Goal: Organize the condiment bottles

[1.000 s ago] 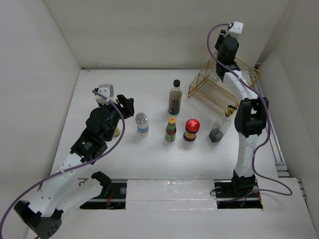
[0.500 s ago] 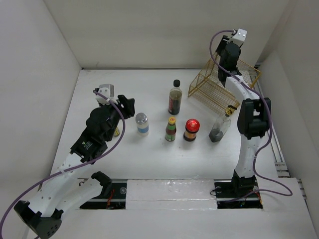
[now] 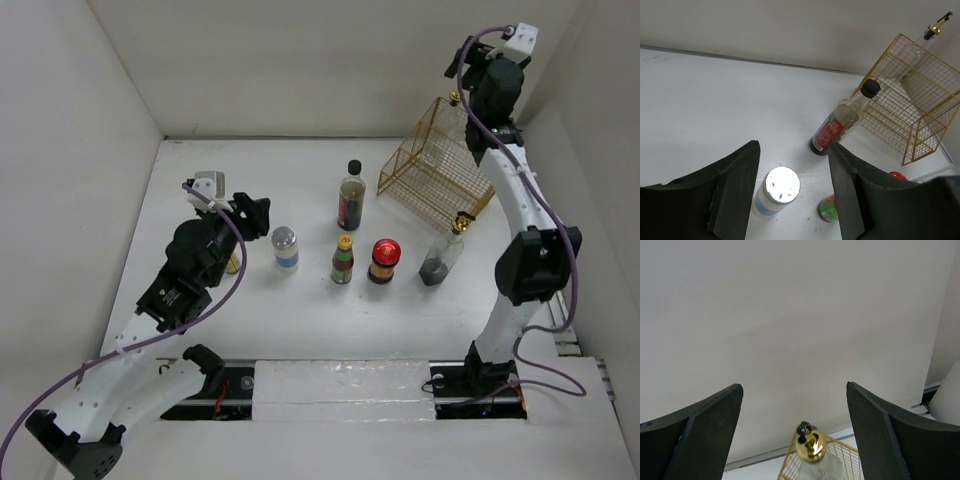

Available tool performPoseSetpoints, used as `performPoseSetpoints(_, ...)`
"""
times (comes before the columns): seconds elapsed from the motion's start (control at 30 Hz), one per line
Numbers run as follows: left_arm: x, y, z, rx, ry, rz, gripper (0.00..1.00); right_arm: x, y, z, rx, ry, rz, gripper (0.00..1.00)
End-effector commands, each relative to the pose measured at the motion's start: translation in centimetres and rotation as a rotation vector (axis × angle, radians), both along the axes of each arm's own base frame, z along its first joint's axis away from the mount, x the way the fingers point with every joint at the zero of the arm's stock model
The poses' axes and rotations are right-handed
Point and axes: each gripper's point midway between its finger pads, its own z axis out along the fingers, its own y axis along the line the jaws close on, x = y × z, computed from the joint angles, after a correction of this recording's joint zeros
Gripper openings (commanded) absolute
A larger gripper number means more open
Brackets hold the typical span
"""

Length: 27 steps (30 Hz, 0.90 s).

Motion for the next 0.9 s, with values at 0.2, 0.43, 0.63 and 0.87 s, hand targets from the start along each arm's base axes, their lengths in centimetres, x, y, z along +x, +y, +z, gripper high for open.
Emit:
performPoseSetpoints(0.2,-1.4,0.2,3.5,-0.097,-0.094,-0.036,0.52,-15.3,6.6,2.4,0.104,0.076,0.316,0.22)
performPoseSetpoints(0.43,-2.1,0.8,4.5,-0.123,-0.118,-0.026,0.52,-29.5,5.5,-1.3,0.197,0.182,0.226,0.45)
performPoseSetpoints(0.63,-2.4,0.6,4.8,-0.127,-0.125,-0.05,0.52,-35.6,3.0,-6.7,0.227,0.377,0.147,0.77)
performPoseSetpoints(0.87,-2.4,0.6,4.8,-0.127,-0.125,-0.05,0.52,-36.6,4.4,-13.1,0.173,0.654,0.19,0.92)
